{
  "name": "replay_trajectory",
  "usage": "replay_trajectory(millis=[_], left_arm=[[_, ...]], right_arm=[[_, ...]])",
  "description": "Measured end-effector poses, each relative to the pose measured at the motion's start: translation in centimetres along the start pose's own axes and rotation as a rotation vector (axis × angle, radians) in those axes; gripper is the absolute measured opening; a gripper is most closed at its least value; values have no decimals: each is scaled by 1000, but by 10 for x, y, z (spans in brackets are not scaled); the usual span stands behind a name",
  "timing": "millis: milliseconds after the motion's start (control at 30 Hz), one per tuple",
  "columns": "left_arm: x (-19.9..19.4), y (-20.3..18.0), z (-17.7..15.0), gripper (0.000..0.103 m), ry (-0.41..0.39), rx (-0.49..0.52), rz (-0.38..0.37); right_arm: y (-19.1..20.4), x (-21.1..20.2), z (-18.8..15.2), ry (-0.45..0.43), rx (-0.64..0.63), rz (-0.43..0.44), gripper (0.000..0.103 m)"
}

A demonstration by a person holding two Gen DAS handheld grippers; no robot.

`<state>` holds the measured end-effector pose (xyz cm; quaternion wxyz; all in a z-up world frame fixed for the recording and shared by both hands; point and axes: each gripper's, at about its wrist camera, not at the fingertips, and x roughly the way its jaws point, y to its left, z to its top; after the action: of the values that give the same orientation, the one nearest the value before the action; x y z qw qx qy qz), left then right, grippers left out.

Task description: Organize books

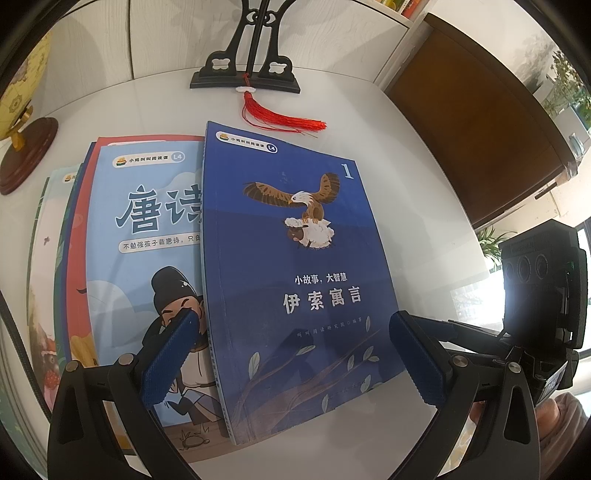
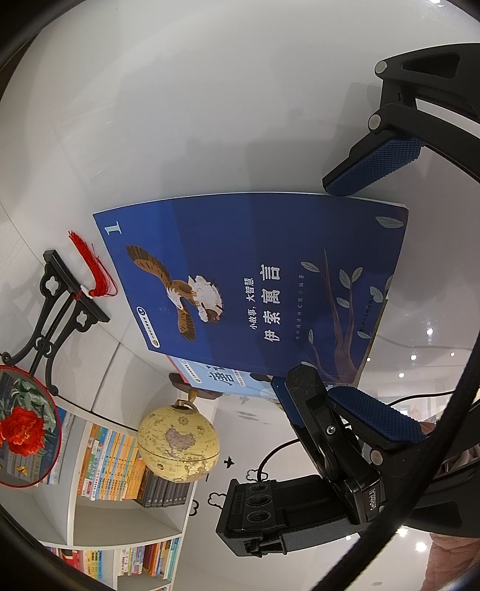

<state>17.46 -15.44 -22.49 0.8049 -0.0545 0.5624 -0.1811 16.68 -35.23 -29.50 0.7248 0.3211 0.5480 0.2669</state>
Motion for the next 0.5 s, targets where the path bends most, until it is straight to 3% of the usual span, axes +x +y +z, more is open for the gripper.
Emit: replay_trajectory(millis=[233,500], left_arm=[[0,1,-1,102,3,4,0],[1,1,-3,102,-4,22,5]], right_arm=[[0,0,-1,-3,2,4,103],[-11,-4,1,-16,65,78,103]])
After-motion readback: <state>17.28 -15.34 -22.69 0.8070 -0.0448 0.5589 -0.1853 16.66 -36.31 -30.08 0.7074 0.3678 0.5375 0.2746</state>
